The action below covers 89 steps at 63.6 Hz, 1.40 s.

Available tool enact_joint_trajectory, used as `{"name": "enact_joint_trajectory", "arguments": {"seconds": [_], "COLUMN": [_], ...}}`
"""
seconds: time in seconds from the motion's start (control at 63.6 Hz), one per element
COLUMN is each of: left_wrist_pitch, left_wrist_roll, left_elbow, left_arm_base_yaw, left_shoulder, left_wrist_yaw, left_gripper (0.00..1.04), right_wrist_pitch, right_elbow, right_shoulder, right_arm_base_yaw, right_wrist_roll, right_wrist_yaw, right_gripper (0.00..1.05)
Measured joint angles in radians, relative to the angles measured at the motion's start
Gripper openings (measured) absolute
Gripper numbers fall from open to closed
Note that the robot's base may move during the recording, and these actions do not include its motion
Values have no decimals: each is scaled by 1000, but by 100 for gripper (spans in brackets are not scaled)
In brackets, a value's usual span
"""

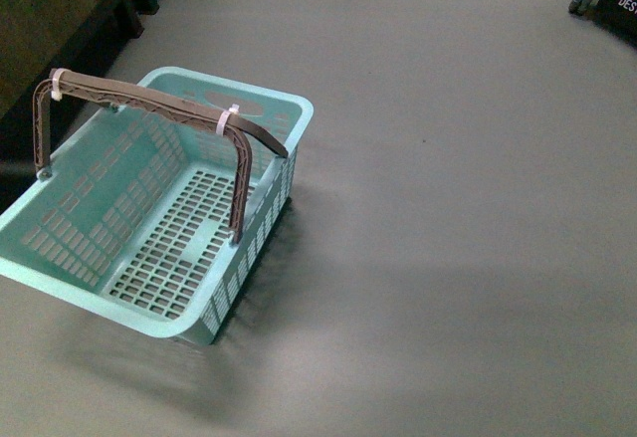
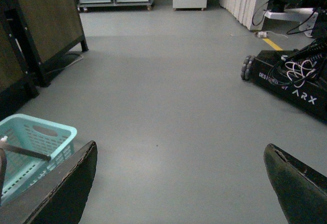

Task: Pick mango and avocado into basket

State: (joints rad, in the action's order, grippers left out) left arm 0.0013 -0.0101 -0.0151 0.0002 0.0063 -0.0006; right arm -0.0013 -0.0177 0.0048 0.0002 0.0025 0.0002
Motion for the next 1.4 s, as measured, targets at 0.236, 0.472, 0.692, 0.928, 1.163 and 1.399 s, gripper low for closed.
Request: {"name": "enact_joint_trajectory", "arguments": {"seconds": [0.236,0.472,0.692,0.928,1.163,1.399], "left_wrist_pitch": [0,0,-124,341,609,636], "left_wrist_roll": [0,0,-613,-1059,-1223,-1327], "left_elbow": [0,0,-153,-264,-444,-778], "left_arm_base_yaw": [0,0,100,149,32,-111], "left_shoulder": [0,0,364,971,1617,2052], "left_wrist_yaw": [0,0,137,149,46,0], "left_gripper": [96,96,96,96,96,96], "right_wrist_pitch": [0,0,0,0,0,0], "right_elbow": [0,0,0,0,0,0], "right_shoulder": [0,0,0,0,0,0], "right_arm_base_yaw": [0,0,0,0,0,0], "right_wrist_roll": [0,0,0,0,0,0], "right_wrist_yaw": [0,0,0,0,0,0], "right_gripper": [96,96,96,96,96,96]}}
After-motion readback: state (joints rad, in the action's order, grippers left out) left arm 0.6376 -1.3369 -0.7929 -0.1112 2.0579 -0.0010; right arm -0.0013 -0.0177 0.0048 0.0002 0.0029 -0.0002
